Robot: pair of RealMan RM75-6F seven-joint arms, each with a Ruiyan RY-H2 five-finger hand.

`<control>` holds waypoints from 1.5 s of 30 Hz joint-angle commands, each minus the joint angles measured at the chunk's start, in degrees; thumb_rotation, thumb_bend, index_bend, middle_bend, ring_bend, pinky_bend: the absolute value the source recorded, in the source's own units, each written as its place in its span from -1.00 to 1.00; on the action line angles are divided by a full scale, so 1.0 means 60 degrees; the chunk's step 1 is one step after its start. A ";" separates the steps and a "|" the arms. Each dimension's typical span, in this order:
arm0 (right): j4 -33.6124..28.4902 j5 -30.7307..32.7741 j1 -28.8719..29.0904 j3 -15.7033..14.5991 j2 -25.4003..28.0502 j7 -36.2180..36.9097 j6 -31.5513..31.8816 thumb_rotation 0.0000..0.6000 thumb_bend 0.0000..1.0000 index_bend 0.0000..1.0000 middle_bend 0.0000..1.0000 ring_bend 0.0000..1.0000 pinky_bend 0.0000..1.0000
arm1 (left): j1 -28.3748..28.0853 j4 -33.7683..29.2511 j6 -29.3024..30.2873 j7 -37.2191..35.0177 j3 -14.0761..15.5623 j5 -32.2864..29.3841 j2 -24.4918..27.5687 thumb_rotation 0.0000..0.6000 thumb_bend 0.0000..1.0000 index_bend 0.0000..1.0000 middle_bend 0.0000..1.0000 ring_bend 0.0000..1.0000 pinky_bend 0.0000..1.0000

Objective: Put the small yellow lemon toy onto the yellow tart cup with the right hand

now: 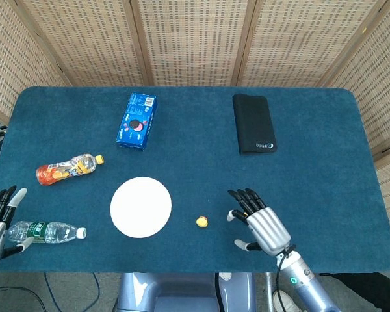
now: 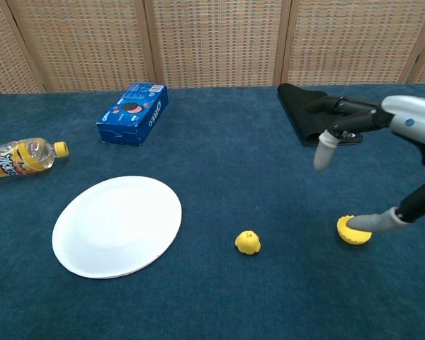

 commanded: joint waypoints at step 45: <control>0.1523 0.6507 0.2911 0.1008 -0.3776 -0.5038 -0.1151 1.00 -0.55 -0.27 -0.89 -1.00 -0.95 | -0.0145 0.0223 -0.0365 -0.0530 -0.0037 -0.0241 0.0007 1.00 -0.91 -1.00 -1.00 -1.00 -0.96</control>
